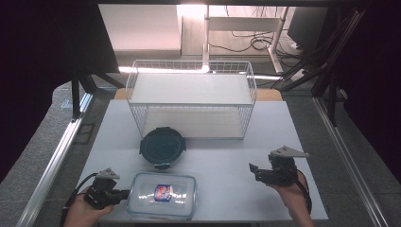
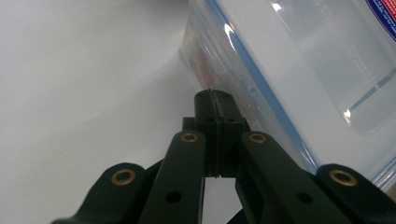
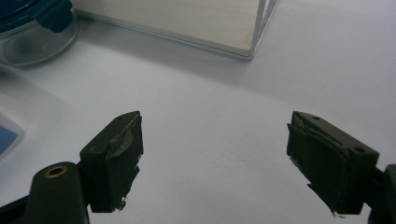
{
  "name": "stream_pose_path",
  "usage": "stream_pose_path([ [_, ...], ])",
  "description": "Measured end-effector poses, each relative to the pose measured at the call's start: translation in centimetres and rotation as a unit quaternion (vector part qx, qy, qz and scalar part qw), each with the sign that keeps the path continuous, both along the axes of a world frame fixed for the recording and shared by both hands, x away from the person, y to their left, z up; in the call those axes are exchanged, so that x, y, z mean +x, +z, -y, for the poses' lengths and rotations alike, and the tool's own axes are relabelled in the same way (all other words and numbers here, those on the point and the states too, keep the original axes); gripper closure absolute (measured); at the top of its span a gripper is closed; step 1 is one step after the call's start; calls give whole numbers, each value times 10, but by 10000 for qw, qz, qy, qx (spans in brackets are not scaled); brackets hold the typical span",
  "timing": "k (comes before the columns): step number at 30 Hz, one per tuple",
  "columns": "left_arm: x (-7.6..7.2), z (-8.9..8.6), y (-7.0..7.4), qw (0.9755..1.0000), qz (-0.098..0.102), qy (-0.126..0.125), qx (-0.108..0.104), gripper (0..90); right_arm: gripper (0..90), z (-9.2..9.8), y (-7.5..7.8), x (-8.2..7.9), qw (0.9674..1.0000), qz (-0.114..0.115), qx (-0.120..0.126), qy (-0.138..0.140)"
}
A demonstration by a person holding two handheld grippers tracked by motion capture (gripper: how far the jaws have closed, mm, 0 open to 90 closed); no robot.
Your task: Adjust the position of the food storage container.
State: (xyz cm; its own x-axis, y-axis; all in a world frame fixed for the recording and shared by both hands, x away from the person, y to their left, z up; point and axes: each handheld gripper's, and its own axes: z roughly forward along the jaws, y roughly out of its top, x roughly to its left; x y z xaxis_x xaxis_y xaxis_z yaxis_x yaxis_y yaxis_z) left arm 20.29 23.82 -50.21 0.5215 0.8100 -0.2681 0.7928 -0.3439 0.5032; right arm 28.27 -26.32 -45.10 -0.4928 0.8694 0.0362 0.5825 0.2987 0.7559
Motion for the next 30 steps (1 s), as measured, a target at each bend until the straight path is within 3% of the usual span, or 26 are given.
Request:
stream_pose_path([
  [11,3,26,0,9998,-33,-127,-155,897,183,-1,-3,0,10000,-68,-1,38],
  [30,6,48,-2,9992,-44,-182,-343,897,183,-1,-6,1,9999,-128,-12,30],
])
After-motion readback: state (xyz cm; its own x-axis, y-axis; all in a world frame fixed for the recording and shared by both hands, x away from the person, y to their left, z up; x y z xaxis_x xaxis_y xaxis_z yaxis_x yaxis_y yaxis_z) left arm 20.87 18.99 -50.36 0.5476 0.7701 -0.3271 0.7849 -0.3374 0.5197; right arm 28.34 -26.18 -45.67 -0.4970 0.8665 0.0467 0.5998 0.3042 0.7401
